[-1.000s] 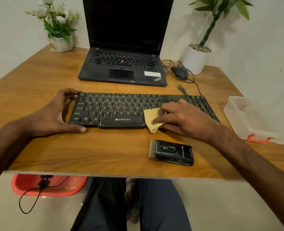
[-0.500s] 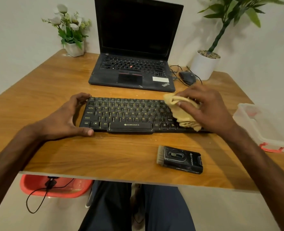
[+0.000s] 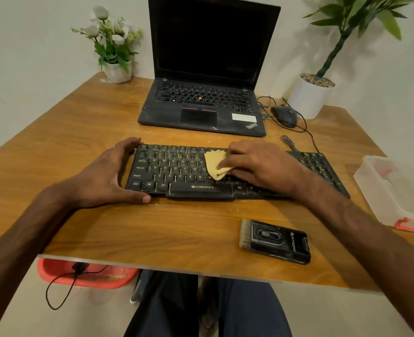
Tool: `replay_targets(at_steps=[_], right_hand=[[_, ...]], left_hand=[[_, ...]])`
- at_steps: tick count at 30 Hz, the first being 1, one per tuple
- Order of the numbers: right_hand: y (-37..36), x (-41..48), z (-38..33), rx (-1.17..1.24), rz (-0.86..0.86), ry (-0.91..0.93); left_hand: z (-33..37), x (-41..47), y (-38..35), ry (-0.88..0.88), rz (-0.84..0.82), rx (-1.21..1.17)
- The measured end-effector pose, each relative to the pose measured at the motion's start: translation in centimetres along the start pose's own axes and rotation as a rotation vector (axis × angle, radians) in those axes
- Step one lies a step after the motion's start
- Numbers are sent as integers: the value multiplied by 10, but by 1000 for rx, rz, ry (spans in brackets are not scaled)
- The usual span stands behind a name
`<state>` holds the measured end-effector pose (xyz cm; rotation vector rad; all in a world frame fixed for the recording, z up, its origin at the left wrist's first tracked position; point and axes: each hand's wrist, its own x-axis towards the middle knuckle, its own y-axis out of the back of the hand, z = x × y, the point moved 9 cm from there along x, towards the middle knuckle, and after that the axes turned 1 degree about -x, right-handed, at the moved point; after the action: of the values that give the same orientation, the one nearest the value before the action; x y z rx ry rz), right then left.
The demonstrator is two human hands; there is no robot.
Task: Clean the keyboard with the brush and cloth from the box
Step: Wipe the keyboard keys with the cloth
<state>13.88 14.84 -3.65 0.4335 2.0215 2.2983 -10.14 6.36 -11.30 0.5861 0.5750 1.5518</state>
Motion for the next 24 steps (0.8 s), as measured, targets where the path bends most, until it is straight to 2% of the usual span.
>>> replay_targets(at_steps=[5, 9, 12, 14, 19, 24], right_hand=[[1, -12, 21, -66, 1, -42], [-4, -2, 3, 99, 119, -45], [-12, 8, -10, 118, 132, -1], [-9, 5, -4, 112, 115, 2], [-1, -1, 13, 162, 78, -45], [3, 9, 22, 370, 192, -150]], left_hand=[[0, 0, 0, 12, -4, -27], [-2, 2, 0, 18, -14, 33], [-2, 2, -2, 1, -10, 74], [1, 2, -2, -10, -13, 15], [3, 2, 0, -12, -11, -41], [1, 1, 0, 12, -4, 0]])
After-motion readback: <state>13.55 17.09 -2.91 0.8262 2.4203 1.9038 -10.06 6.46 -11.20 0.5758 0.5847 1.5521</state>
